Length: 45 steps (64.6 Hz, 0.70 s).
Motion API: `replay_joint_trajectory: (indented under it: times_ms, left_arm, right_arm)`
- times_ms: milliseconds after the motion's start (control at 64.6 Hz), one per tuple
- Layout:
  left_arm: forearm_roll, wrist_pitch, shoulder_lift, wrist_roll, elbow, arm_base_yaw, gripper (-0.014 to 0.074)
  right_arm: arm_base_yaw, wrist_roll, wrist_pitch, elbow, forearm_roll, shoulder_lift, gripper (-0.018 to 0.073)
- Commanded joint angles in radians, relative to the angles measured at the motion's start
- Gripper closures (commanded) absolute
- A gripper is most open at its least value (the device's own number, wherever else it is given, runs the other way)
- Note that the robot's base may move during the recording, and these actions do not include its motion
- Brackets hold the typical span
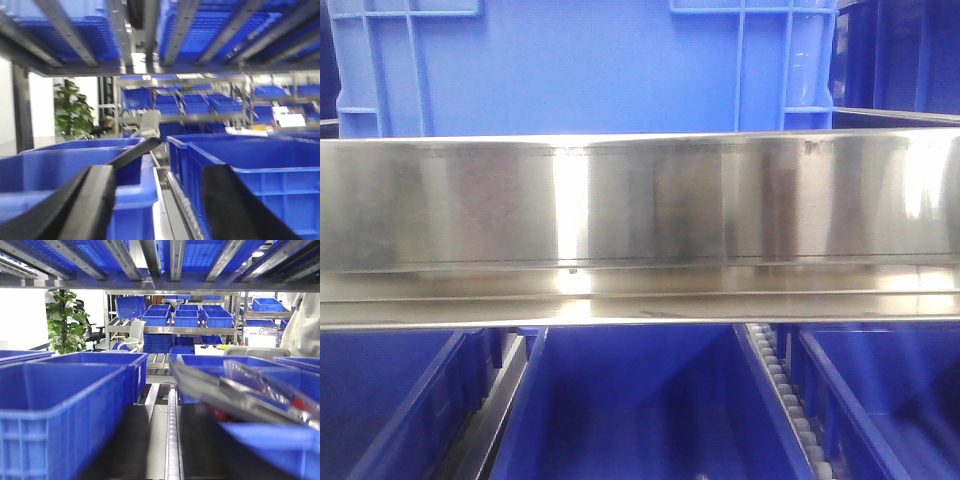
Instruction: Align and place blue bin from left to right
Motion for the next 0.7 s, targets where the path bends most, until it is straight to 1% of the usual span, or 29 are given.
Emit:
replay_joint_trajectory:
  times_ms: [0,15,46,62,93,139,263,325,372,464,557,681]
  left_arm:
    - [0.031,0.086,0.076,0.002,-0.110,-0.039,0.0208]
    - [0.031,0.094,0.090,0.002,-0.135,-0.046,0.0199]
    - [0.031,0.111,0.127,0.002,-0.166,-0.053,0.0177]
    - [0.031,0.117,0.149,0.002,-0.188,-0.056,0.0167]
    - [0.031,0.124,0.178,0.002,-0.215,-0.060,0.0143]
    - [0.028,0.130,0.223,0.002,-0.250,-0.060,0.0112]
    - [-0.012,0.147,0.360,0.002,-0.344,-0.060,0.0029]
    - [-0.039,0.183,0.431,0.002,-0.400,-0.063,0.0001]
    - [-0.039,0.221,0.477,0.002,-0.442,-0.079,-0.0005]
    - [-0.039,0.323,0.575,0.002,-0.543,-0.141,-0.0005]
    - [-0.039,0.411,0.673,0.002,-0.653,-0.224,-0.0003]
    - [-0.039,0.495,0.810,0.002,-0.790,-0.308,-0.0003]
  right_arm:
    - [0.000,-0.008,0.021,-0.078,-0.004,0.062,0.0230]
    - [0.000,-0.008,0.024,-0.087,-0.004,0.072,0.0172]
    - [0.000,-0.008,0.034,-0.108,-0.004,0.096,0.0095]
    - [0.000,-0.008,0.040,-0.120,-0.004,0.106,0.0041]
    - [0.000,-0.008,0.055,-0.133,-0.006,0.130,-0.0022]
    - [0.000,-0.013,0.074,-0.149,-0.012,0.156,-0.0010]
    - [0.000,-0.020,0.076,-0.170,-0.012,0.228,-0.0010]
    - [0.000,-0.036,0.078,-0.189,-0.012,0.262,-0.0010]
    - [0.000,-0.065,0.080,-0.208,-0.008,0.288,-0.0010]
    - [0.023,-0.124,0.086,-0.266,0.029,0.354,-0.0010]
    - [0.077,-0.126,0.091,-0.330,0.052,0.422,-0.0010]
    - [0.156,-0.126,0.131,-0.431,0.057,0.556,-0.0010]
